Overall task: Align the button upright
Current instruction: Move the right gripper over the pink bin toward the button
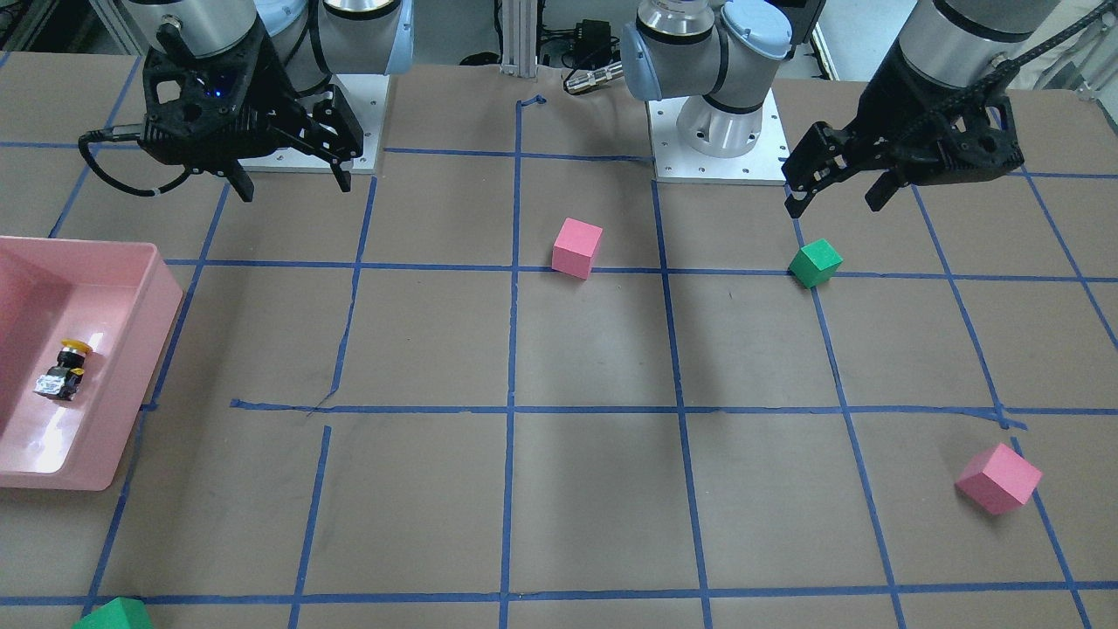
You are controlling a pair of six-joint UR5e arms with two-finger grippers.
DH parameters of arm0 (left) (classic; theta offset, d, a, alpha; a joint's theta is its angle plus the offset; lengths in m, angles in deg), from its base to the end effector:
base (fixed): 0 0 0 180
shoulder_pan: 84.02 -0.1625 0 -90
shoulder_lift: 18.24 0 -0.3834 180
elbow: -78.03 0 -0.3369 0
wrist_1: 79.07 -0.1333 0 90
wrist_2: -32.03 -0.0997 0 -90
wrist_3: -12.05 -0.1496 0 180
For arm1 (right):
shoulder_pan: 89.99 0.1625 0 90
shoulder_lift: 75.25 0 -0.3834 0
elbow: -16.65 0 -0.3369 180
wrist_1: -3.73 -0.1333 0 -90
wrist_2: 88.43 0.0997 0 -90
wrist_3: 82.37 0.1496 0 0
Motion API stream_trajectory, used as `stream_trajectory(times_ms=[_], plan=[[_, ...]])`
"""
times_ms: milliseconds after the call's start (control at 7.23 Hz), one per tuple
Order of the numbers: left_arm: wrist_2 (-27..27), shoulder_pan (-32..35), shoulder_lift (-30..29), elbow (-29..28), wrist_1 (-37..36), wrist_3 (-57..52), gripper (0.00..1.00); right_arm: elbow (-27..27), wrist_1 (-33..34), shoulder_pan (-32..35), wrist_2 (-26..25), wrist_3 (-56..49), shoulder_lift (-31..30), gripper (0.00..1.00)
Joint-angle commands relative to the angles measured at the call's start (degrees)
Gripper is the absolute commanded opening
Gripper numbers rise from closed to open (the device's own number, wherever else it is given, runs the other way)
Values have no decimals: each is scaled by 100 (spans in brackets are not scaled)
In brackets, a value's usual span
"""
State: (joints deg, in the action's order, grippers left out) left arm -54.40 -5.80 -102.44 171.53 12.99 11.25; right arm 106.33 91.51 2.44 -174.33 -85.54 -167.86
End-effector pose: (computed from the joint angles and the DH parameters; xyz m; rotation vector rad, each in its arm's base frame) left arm -0.0583 -0.4189 0.4086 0.2945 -3.0660 0.0169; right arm 0.1617 -0.4141 0.4148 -0.1507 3.0664 -0.0197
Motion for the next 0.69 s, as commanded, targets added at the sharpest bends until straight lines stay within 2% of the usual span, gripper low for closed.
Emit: stream_trajectory(times_ms=[0,277,553], plan=[[38,0,17,-16,-12,96,100,5,72,-40,-23,-26,7,100],[65,0,43,-8,-4,114,100,5,99,-145,-6,-9,85,100],[65,0,70,-8,-4,114,100,-21,99,-634,-32,-44,295,100]])
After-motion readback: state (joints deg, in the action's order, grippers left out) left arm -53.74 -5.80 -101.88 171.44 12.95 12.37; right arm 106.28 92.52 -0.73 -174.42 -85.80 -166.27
